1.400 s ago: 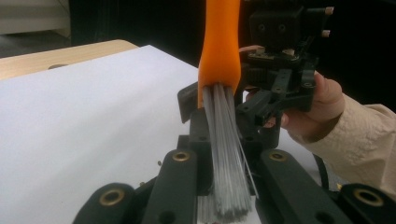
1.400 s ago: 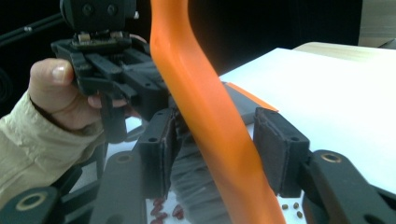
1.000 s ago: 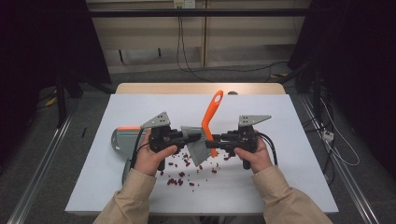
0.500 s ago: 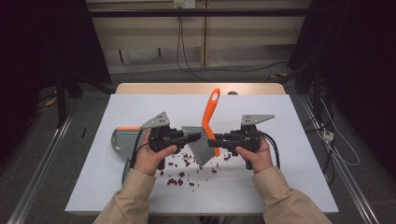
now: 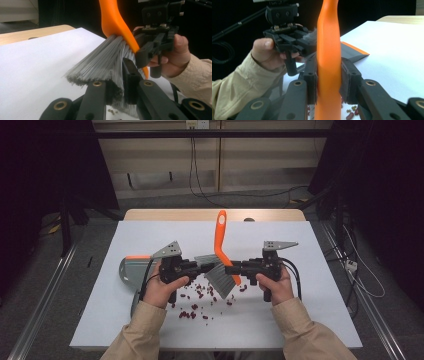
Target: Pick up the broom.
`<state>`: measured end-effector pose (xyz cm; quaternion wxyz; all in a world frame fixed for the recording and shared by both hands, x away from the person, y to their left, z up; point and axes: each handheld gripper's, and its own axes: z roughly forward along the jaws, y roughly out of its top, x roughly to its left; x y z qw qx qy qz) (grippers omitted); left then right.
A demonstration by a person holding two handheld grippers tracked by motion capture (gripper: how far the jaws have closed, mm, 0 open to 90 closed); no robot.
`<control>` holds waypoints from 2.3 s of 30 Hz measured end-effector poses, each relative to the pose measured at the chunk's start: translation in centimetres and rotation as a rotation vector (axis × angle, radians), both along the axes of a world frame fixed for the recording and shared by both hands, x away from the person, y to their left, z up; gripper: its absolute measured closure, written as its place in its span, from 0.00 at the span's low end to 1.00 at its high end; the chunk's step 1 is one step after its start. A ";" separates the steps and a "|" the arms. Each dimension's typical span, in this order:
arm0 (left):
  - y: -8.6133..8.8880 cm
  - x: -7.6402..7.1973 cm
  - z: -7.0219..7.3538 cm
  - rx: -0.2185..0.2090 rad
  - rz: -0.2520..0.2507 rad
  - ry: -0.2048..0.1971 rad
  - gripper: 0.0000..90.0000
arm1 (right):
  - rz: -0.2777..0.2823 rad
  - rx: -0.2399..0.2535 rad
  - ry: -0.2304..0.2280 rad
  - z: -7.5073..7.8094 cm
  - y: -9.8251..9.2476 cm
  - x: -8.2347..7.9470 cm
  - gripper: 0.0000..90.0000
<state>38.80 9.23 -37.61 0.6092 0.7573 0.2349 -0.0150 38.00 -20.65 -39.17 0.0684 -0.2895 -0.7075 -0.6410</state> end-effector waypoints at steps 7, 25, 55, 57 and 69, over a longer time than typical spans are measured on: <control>-0.2 0.0 -0.4 0.018 0.001 0.003 0.91 | -0.020 0.013 0.010 0.2 0.0 -0.1 0.79; -0.4 0.1 -1.0 0.126 0.052 -0.031 0.75 | -0.117 -0.124 -0.012 1.2 -0.1 -0.8 0.80; 2.7 0.3 0.2 0.222 0.215 -0.097 0.20 | -0.451 -0.610 -0.095 0.9 -5.5 -1.1 0.80; 3.0 0.4 0.2 0.226 0.224 -0.098 0.18 | -0.451 -0.635 -0.094 0.8 -5.4 -1.0 0.80; 5.6 0.4 0.0 0.259 0.255 -0.098 0.15 | -0.463 -0.755 -0.045 -1.1 -4.5 0.1 0.79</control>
